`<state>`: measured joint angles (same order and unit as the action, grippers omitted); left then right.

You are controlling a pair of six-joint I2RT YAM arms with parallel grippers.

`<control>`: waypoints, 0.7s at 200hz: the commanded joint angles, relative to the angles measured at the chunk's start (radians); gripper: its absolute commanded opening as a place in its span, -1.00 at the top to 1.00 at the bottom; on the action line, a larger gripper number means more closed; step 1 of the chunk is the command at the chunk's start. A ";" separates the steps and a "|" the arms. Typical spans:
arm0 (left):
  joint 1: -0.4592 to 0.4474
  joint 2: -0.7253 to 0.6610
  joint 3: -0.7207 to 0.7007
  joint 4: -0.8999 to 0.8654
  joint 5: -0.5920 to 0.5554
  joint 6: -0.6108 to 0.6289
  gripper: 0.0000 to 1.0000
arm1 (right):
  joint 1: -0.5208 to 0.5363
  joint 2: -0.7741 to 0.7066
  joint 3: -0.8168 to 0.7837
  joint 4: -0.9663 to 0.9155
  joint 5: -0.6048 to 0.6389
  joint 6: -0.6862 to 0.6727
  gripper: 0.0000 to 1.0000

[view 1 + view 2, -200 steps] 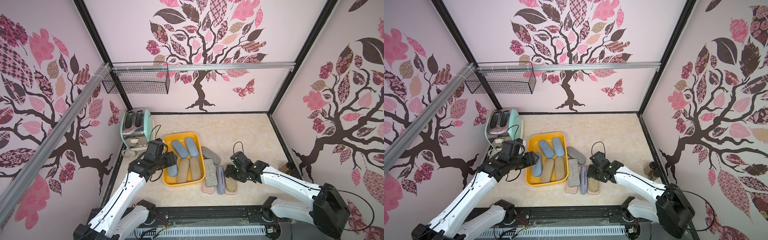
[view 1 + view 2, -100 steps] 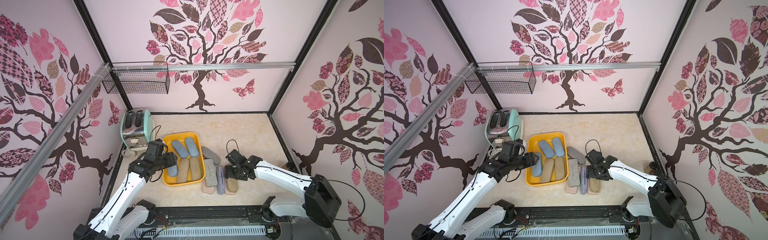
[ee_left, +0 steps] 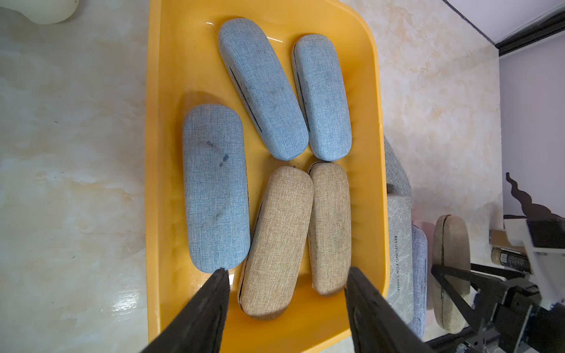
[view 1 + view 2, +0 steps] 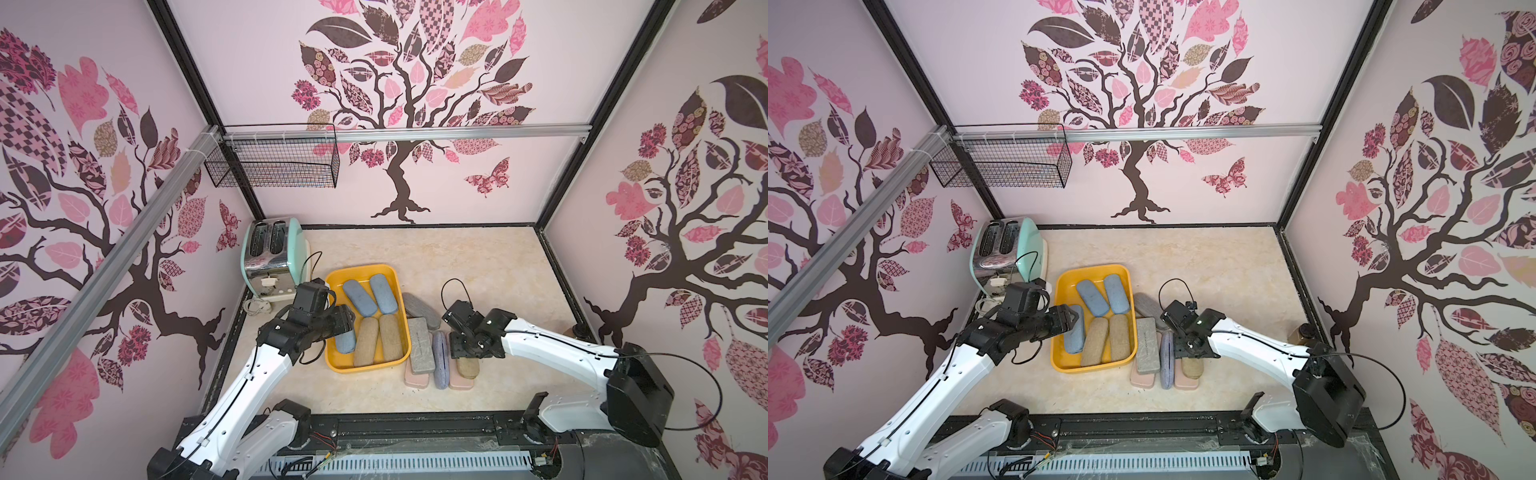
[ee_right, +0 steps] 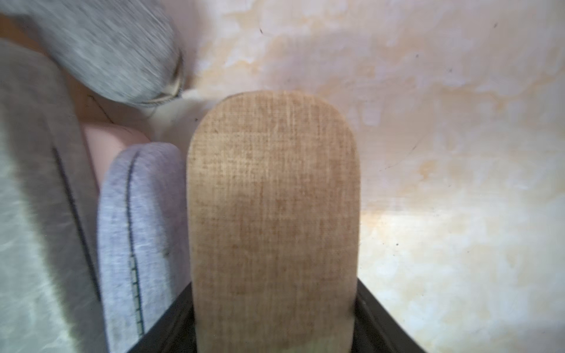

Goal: Put the glasses cases into the storage boxes
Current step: Pick up the glasses case, then place the glasses case in the storage box.

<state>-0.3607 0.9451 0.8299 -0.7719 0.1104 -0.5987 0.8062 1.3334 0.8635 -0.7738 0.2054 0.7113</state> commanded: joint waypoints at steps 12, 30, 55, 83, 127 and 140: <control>0.026 -0.019 0.002 0.000 0.004 0.010 -0.27 | 0.013 -0.077 0.118 -0.045 0.084 -0.047 -0.27; 0.079 -0.020 0.022 -0.012 0.032 0.018 -0.27 | 0.014 -0.067 0.178 -0.006 0.088 -0.089 -0.27; 0.183 -0.013 0.048 -0.023 0.076 0.021 -0.27 | 0.044 0.019 0.317 0.075 0.062 -0.169 -0.25; 0.204 0.011 0.073 -0.024 0.034 0.036 -0.28 | 0.106 0.198 0.523 0.183 0.034 -0.276 -0.25; 0.207 0.030 0.077 -0.036 -0.030 0.068 -0.26 | 0.157 0.493 0.803 0.335 -0.171 -0.417 -0.26; 0.210 0.028 0.072 -0.043 -0.056 0.080 -0.27 | 0.169 0.549 0.824 0.403 -0.189 -0.455 -0.27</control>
<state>-0.1612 0.9741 0.8665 -0.7979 0.1150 -0.5598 0.9520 1.7855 1.6146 -0.4995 0.1081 0.3706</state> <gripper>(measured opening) 0.633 0.647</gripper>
